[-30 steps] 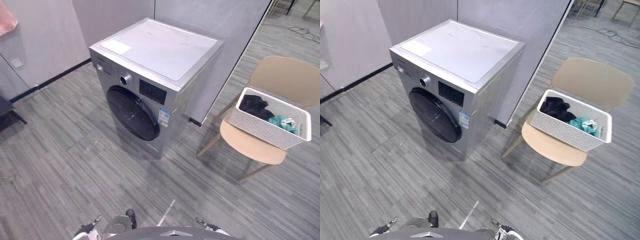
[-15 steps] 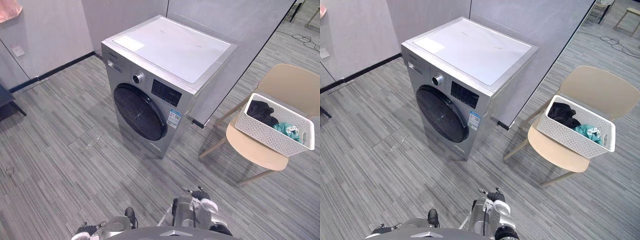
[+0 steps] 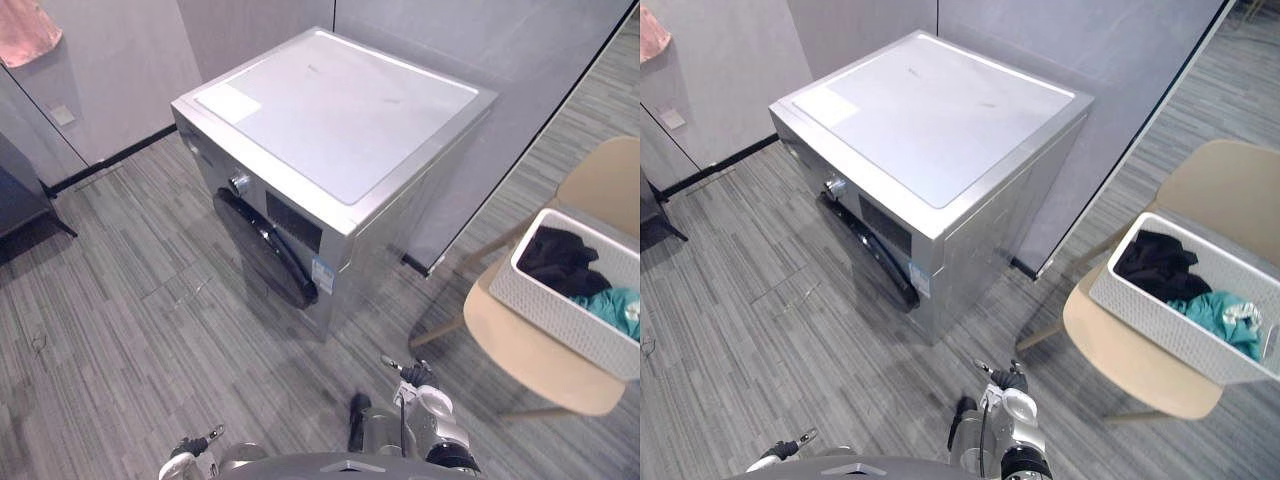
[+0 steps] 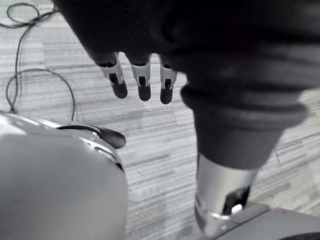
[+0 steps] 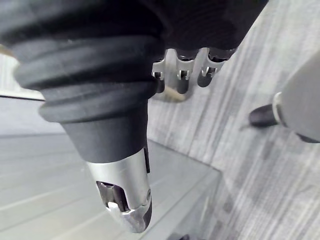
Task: Pick up the laundry basket with both hands and put the clothes into the washing machine.
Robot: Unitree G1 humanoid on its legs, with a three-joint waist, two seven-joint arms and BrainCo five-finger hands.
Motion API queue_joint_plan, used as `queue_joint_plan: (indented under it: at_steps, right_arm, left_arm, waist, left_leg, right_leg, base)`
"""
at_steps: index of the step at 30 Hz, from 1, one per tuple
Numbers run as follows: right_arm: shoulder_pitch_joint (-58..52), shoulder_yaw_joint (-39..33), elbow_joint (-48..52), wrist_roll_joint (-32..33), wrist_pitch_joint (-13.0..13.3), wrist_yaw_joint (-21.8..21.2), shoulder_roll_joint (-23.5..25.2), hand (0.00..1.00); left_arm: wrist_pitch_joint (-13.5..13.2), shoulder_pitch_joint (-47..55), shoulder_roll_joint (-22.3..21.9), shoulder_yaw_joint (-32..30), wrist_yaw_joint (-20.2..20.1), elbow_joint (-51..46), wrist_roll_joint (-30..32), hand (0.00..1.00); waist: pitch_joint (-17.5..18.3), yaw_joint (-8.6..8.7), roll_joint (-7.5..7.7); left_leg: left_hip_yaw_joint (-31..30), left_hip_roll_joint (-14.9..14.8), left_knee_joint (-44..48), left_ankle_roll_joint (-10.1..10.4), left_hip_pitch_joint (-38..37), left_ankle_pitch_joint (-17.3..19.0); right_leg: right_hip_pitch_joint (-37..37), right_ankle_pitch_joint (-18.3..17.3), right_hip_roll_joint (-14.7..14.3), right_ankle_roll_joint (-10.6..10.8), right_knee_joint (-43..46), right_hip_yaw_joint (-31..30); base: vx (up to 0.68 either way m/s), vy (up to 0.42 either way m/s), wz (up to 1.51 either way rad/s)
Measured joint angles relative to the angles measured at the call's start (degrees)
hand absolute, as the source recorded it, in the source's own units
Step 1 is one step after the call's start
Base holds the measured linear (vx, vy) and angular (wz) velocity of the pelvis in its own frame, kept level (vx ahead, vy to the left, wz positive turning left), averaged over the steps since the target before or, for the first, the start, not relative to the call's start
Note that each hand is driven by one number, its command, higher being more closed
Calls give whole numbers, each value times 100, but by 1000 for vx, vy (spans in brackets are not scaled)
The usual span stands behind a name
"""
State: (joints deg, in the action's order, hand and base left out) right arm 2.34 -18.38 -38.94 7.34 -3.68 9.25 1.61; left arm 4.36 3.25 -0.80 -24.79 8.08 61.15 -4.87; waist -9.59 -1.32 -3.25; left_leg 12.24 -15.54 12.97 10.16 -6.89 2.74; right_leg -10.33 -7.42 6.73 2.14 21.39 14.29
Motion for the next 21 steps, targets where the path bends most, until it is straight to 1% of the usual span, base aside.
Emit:
queue_joint_plan:
  at_steps: [1,2,3,4,5,6,7,8,9,10,11,12,13,14,16,18,21]
  right_arm:
    - [-6,61,11,-4,6,0,3,0]
    - [-19,202,23,-19,3,1,-4,0]
    - [-19,267,35,-55,3,4,-3,0]
    - [-29,392,121,-104,2,8,-4,0]
    - [-50,421,212,-105,1,8,-1,0]
    - [-34,419,226,-107,4,8,-3,0]
    - [-29,421,224,-108,3,8,-4,0]
    - [-27,432,221,-112,1,5,-7,0]
    - [-11,531,217,-153,1,-4,-24,0]
    - [-2,588,192,-194,-4,-3,-9,0]
    - [-33,656,190,-302,-17,-53,-4,0]
    - [-112,746,188,-331,-25,-103,43,0]
    - [-158,794,180,-331,-28,-128,58,0]
    - [-268,912,130,-333,-30,-177,67,0]
    - [-389,1040,67,-340,-31,-270,59,0]
    - [-551,1293,-80,-640,-46,-431,47,0]
    - [-627,1626,-280,-954,-61,-612,-33,0]
  left_arm:
    - [1,-48,-9,9,19,-122,-72,0]
    - [-14,-67,-37,34,56,-221,-170,0]
    - [-29,-75,-35,72,78,-248,-189,0]
    - [-56,-79,-24,286,154,-279,-180,0]
    - [-56,-147,-24,450,163,-280,-163,0]
    - [-55,-212,-102,589,164,-329,-55,0]
    - [-66,-231,-89,661,164,-370,-23,0]
    - [-69,-248,-98,746,160,-392,80,0]
    - [-70,-249,-171,780,160,-378,163,0]
    - [-68,-254,-159,778,160,-373,169,0]
    - [-66,-252,-87,807,159,-361,198,0]
    - [-63,-253,24,926,155,-314,280,0]
    - [-60,-255,71,974,152,-294,291,0]
    - [-55,-256,156,1129,144,-189,359,0]
    - [-40,-241,206,1212,133,-125,431,0]
    - [-45,-202,239,1372,97,-85,579,0]
    - [-44,-203,295,1481,29,-52,637,0]
  waist:
    - [-12,-3,22]
    - [-44,-20,77]
    - [-42,-29,74]
    - [-47,-5,83]
    - [-47,5,91]
    - [-46,10,102]
    - [-47,9,106]
    - [-43,9,109]
    - [-23,31,74]
    - [6,38,48]
    - [13,88,165]
    - [51,139,308]
    - [65,141,358]
    - [106,144,428]
    - [125,151,448]
    - [171,172,440]
    - [166,226,434]
  left_leg:
    - [-123,-114,1021,-125,448,-59]
    - [-157,-199,1846,-323,808,-229]
    - [-127,-224,2148,-349,918,-265]
    - [73,-220,2548,-426,1105,-110]
    - [298,-180,2538,-468,1197,99]
    - [555,-117,2142,-473,1174,292]
    - [602,-48,1771,-460,1170,348]
    - [607,78,1070,-463,1034,324]
    - [537,215,38,-487,877,-366]
    - [515,268,-73,-365,777,-280]
    - [529,397,-287,-355,698,-276]
    - [594,533,-480,-355,635,-276]
    - [638,597,-571,-355,587,-276]
    - [713,725,-771,-356,445,-276]
    - [802,860,-959,-376,268,-290]
    - [903,987,-1209,-421,125,-350]
    - [973,1048,-1426,-452,92,-461]
  right_leg:
    - [216,-32,10,-32,-99,74]
    - [402,-48,20,-105,-152,85]
    - [472,-63,41,-120,-167,93]
    - [647,-77,101,-129,-262,76]
    - [718,-60,137,-101,-337,57]
    - [774,-12,176,-36,-431,24]
    - [778,0,197,-16,-438,2]
    - [750,11,219,17,-426,-58]
    - [628,-3,187,146,-355,-231]
    - [596,-19,190,226,-322,-323]
    - [572,-11,217,299,-368,-439]
    - [585,84,306,403,-534,-489]
    - [616,137,337,426,-621,-522]
    - [694,270,391,462,-848,-609]
    - [822,352,444,527,-1047,-692]
    - [845,463,474,567,-1225,-815]
    - [805,584,469,591,-1377,-900]
  base:
    - [209,-244,17]
    - [172,-150,7]
    - [197,-71,-14]
    - [155,-13,-12]
    - [177,41,-12]
    - [107,76,-8]
    - [99,101,-16]
    - [110,202,-37]
    - [98,232,-46]
    - [121,276,-41]
    - [79,225,-18]
    - [75,212,-9]
    - [53,216,-15]
    - [33,200,-17]
    - [8,175,-21]
    - [-13,117,-24]
    - [-30,41,-17]
